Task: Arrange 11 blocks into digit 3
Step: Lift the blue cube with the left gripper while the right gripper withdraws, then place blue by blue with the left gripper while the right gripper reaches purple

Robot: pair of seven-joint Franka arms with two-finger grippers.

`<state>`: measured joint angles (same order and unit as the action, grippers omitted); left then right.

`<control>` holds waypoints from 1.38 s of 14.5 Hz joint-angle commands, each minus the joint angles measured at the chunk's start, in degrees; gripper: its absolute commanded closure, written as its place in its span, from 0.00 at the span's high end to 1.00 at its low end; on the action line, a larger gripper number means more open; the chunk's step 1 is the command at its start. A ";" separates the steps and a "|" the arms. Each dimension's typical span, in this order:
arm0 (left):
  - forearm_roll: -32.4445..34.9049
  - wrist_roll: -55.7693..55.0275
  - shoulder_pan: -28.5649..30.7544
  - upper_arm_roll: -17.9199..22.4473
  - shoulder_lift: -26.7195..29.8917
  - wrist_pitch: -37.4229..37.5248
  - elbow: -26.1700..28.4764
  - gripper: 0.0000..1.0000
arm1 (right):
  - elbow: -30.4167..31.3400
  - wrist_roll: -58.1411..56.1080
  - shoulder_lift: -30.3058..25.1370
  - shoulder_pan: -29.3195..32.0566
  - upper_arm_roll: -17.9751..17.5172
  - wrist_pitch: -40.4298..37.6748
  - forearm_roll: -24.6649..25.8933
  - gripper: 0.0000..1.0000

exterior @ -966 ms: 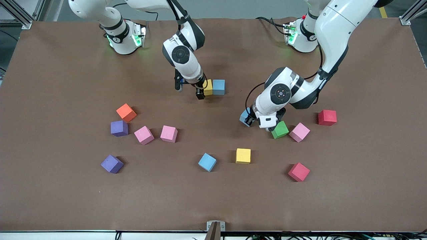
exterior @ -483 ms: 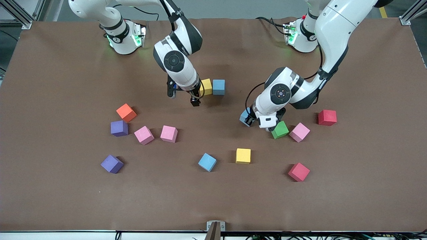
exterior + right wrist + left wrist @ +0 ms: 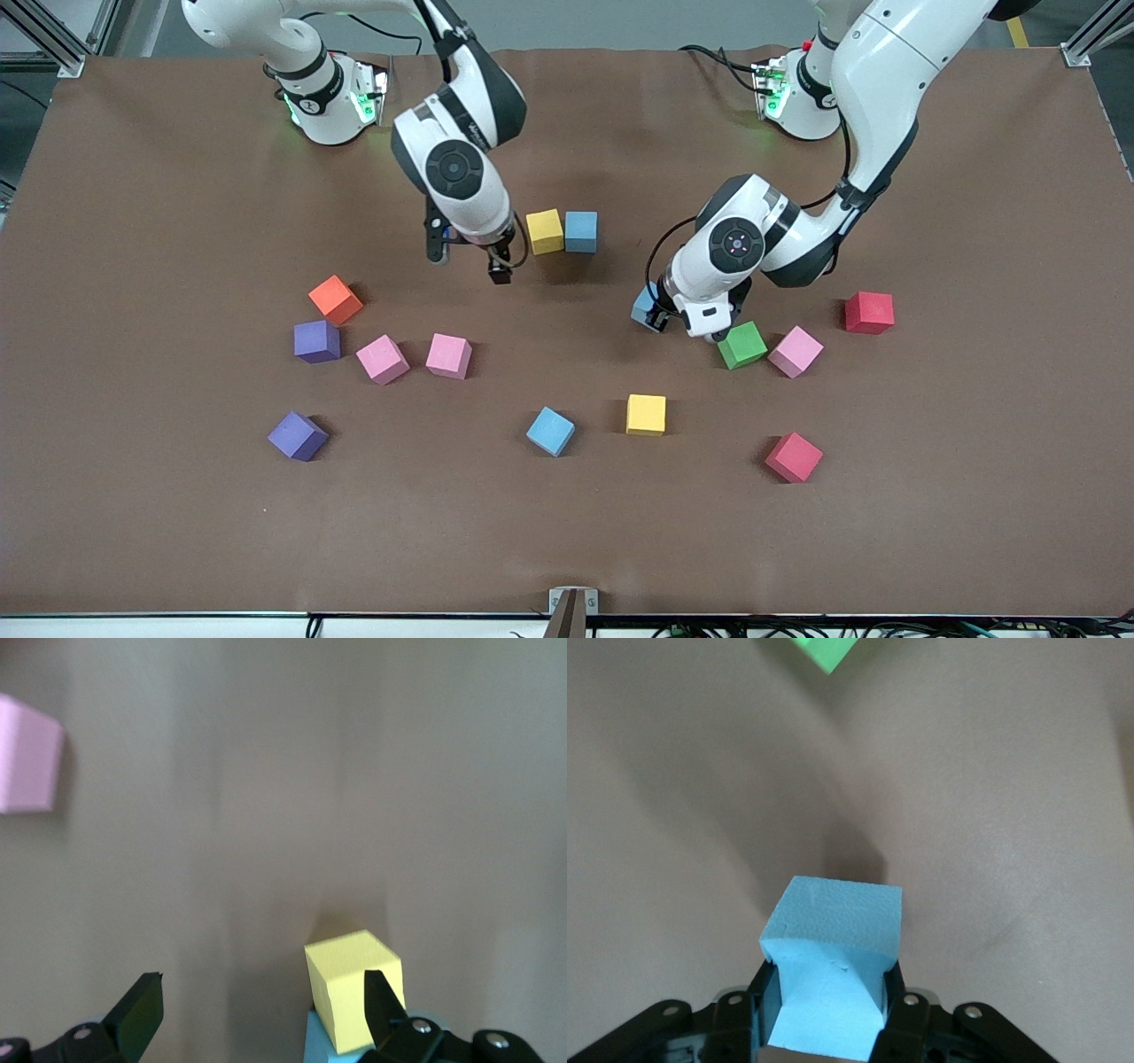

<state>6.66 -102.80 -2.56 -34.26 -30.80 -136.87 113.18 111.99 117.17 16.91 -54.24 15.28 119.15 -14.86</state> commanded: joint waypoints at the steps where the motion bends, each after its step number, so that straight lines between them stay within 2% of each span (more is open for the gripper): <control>1: -0.07 -8.00 -0.17 -1.77 3.02 0.63 1.25 0.12 | -4.13 -7.79 -3.46 5.35 0.01 -9.86 3.95 1.00; 3: -0.07 -14.58 -0.17 -2.99 4.08 0.63 2.04 0.12 | -7.83 -17.71 -3.55 10.53 0.01 -12.71 4.40 1.00; 6: -0.07 -22.68 -0.08 -4.06 5.48 0.46 4.49 0.13 | -9.69 -34.68 -3.47 17.57 0.10 -12.63 4.84 1.00; 9: -0.07 -29.01 -0.08 -5.37 7.85 -0.33 7.92 0.14 | -12.23 -47.34 -3.55 24.95 0.10 -12.72 10.35 1.00; 11: -0.07 -32.62 0.01 -6.51 9.44 -0.33 10.29 0.14 | -14.25 -58.67 -3.47 29.61 0.02 -13.06 11.08 1.00; 14: -0.07 -38.15 0.01 -7.48 10.85 -4.53 14.24 0.16 | -21.97 -66.52 -3.38 33.49 0.01 -18.33 11.34 1.00; 20: -0.07 -46.96 -0.17 -9.68 13.13 -14.55 21.98 0.17 | -28.67 -86.47 -3.99 40.09 -0.78 -22.29 11.43 1.00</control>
<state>6.67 -147.56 -3.04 -43.45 -21.03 -148.15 131.42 84.95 36.60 13.34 -17.30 16.21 98.59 -4.41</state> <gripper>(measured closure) 0.520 0.000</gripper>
